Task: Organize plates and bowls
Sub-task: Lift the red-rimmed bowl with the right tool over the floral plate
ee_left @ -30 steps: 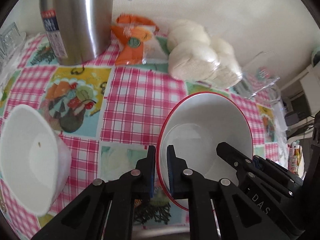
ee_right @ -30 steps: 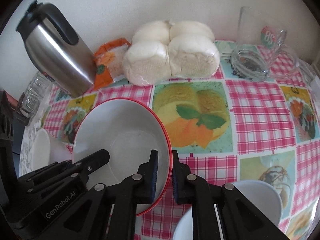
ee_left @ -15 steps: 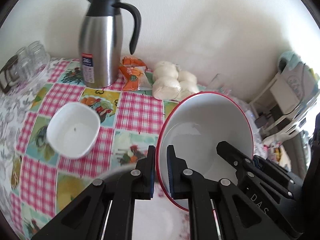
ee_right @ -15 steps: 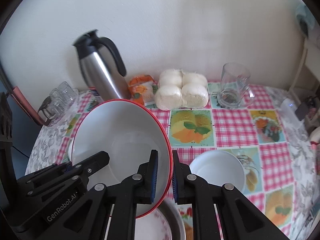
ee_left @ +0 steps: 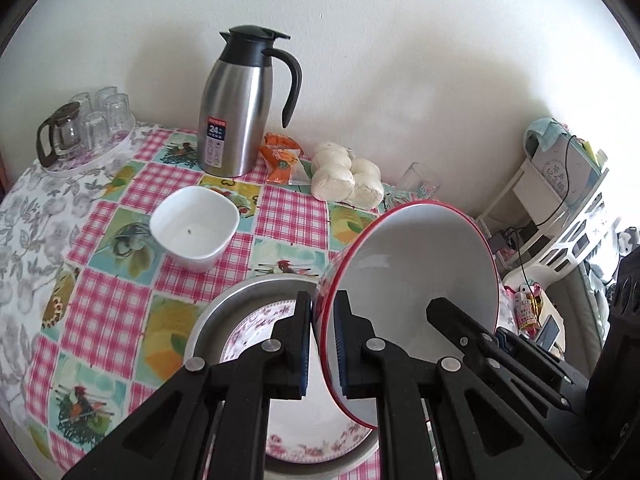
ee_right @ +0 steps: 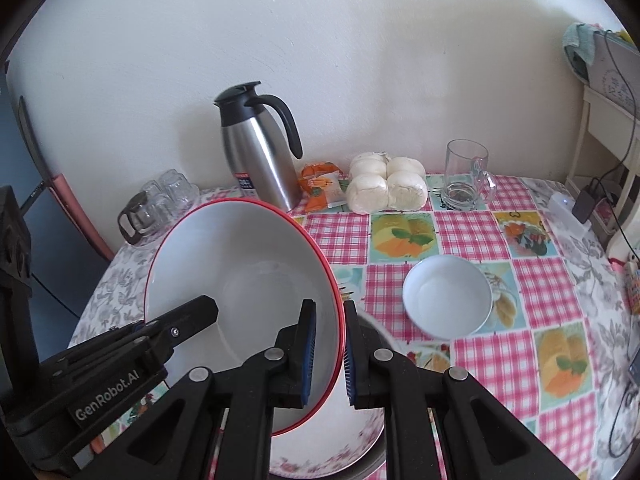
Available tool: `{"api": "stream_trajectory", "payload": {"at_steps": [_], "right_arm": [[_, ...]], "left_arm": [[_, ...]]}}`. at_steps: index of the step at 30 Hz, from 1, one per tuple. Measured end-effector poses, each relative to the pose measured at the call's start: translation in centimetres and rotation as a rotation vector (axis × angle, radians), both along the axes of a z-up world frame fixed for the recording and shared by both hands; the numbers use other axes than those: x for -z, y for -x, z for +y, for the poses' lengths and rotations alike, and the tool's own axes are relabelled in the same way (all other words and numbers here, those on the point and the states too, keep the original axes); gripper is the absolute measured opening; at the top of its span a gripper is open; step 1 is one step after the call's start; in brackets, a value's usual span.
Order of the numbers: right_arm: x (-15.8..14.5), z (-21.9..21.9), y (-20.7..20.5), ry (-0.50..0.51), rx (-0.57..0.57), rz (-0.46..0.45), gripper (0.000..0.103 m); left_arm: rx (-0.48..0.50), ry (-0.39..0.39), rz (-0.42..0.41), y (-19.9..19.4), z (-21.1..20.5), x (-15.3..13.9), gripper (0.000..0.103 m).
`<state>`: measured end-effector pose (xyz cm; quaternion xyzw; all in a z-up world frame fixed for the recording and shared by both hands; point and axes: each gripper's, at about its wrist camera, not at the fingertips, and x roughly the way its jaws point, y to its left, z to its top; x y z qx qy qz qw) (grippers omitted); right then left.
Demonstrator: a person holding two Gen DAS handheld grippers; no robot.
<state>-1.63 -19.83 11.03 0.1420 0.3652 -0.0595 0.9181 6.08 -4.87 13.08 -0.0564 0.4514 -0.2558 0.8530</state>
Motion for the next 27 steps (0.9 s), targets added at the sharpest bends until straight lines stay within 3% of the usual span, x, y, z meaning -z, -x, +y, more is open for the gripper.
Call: {"api": "stream_trajectory", "payload": {"at_steps": [6,12,27], "right_arm": [[-0.1,0.9,2.1,-0.025,0.010,-0.027,0.014],[-0.3,1.4,2.7,-0.007,0.018,-0.030,0.014],[3.8,1.9,0.6,-0.080,0.016,0.099,0.014]], "left_arm": [[-0.005,0.027,-0.024,1.5,1.0,-0.7,0.011],[-0.009,0.063,0.003,1.5,1.6,-0.1,0.011],[-0.059,0.039,0.145,-0.3,2.7,4.3,0.011]]}}
